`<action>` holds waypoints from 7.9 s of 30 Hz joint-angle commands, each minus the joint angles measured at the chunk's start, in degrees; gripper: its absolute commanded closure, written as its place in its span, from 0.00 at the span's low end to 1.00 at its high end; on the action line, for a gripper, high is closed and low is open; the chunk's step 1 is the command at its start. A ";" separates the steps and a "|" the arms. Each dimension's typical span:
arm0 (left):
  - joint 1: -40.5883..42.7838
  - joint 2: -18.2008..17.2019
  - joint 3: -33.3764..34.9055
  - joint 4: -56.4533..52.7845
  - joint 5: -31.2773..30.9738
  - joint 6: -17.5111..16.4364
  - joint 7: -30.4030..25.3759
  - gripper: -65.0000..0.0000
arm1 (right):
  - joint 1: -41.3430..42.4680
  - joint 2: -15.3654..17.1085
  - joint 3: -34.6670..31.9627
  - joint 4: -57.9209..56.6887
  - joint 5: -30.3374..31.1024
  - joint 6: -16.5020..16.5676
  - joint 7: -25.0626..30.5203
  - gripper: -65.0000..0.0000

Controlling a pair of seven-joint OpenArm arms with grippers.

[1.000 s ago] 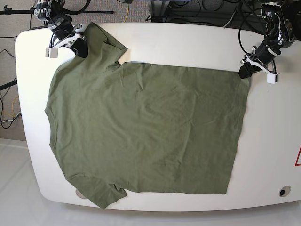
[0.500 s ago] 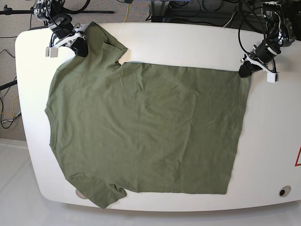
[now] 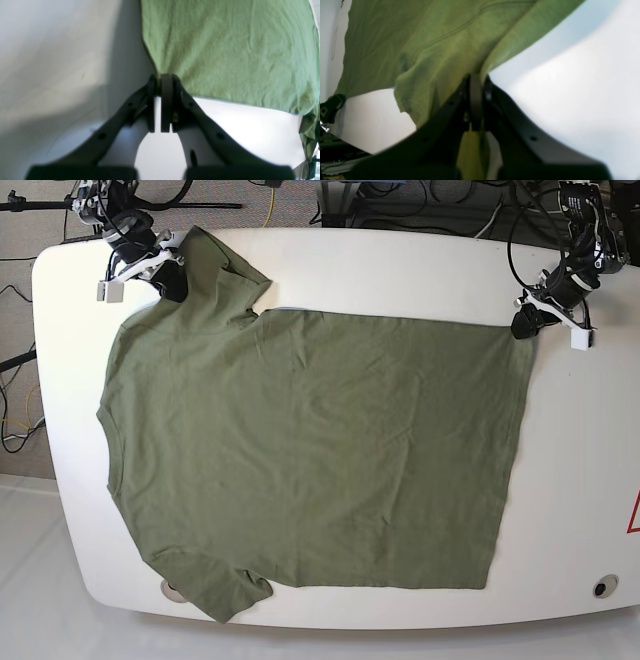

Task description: Fold the T-shirt properly

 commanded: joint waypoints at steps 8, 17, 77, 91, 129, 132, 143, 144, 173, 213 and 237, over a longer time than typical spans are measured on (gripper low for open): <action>2.51 -1.19 -0.24 5.70 0.06 -0.48 0.11 1.00 | -1.91 0.83 0.91 4.07 -0.27 0.41 -0.47 1.00; 5.16 -1.14 0.02 9.66 -0.11 0.10 0.94 1.00 | -4.00 0.43 1.03 6.50 -0.98 0.37 -0.04 1.00; 9.32 -2.00 -3.93 18.42 0.88 -0.55 2.39 1.00 | -6.18 2.48 8.64 16.26 2.34 3.44 -1.96 1.00; 8.20 -1.78 -4.12 17.24 1.47 -0.55 1.86 1.00 | -6.49 2.36 8.07 16.84 2.43 2.86 -2.29 1.00; 2.11 -1.98 -5.41 18.52 2.04 1.15 1.52 1.00 | 1.14 2.47 5.19 16.65 -0.67 2.48 -1.95 1.00; 1.52 -1.88 -5.96 18.45 2.38 1.23 1.62 1.00 | 2.41 2.45 5.35 16.57 -1.22 2.33 -2.31 1.00; 0.39 -1.46 -6.96 20.01 3.44 1.36 1.52 1.00 | 5.85 2.56 5.67 16.13 -3.48 2.37 -2.39 1.00; 0.35 -1.44 -6.94 20.03 3.50 1.41 1.56 1.00 | 5.96 2.57 5.70 16.08 -3.50 2.37 -2.45 1.00; -7.96 -1.90 -5.84 14.26 5.08 7.60 1.30 1.00 | 13.91 5.55 1.54 10.03 -5.19 2.60 -1.99 1.00; -17.25 -2.69 -0.19 0.17 7.03 8.17 -0.60 1.00 | 26.46 10.07 -0.48 -6.02 -9.02 2.21 3.56 1.00; -23.69 -2.59 1.67 -8.04 11.30 8.11 -3.17 1.00 | 33.07 9.30 -0.47 -11.06 -15.87 2.70 0.89 1.00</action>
